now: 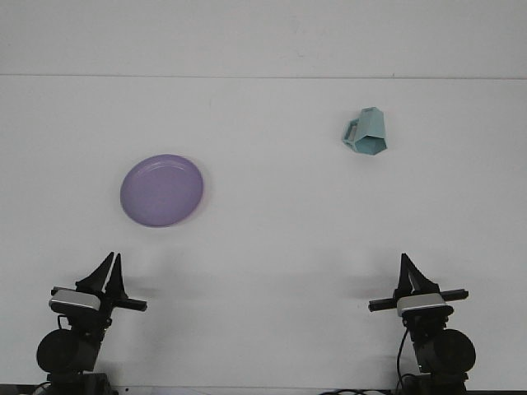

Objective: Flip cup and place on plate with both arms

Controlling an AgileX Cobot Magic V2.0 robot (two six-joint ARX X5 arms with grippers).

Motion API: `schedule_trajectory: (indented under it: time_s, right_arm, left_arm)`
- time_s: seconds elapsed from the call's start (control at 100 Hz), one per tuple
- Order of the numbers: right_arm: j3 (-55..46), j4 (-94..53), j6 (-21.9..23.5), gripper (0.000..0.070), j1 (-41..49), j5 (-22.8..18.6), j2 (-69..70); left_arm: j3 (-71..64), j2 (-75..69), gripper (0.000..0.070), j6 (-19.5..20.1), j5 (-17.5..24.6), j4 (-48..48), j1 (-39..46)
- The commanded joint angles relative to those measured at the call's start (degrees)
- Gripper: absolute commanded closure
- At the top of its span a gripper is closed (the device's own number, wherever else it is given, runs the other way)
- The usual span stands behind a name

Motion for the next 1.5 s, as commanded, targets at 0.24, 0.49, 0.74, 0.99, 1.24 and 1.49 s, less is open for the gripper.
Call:
schedule_trajectory:
  time_s: [0.24, 0.49, 0.74, 0.99, 1.24, 1.49]
  right_arm:
    - [-0.15, 0.94, 0.33, 0.0700, 0.11, -0.09, 0.00]
    - [-0.15, 0.90, 2.36, 0.0700, 0.09, 0.00, 0.02]
    - [-0.15, 2.14, 13.64, 0.0700, 0.09, -0.77, 0.00]
    - [4.48, 4.22, 20.37, 0.0700, 0.07, 6.73, 3.10]
    - [18.12, 6.10, 10.67, 0.0700, 0.07, 7.85, 26.64]
    - [28.57, 19.30, 0.48, 0.0598, -0.76, 7.41, 53.42]
  left_arm:
    - [-1.11, -0.04, 0.0648, -4.90, 0.07, 0.42, 0.09]
    - [-1.07, -0.04, 0.0650, -10.36, 0.04, 1.46, 0.09]
    - [-1.07, -0.04, 0.0690, -10.54, 0.04, 1.49, 0.09]
    - [-1.07, -0.04, 0.0690, -10.80, 0.04, 1.46, 0.09]
    - [-1.07, -0.04, 0.0690, -12.17, 0.04, 1.46, 0.09]
    - [-1.07, -0.04, 0.0690, -12.17, 0.04, 1.46, 0.09]
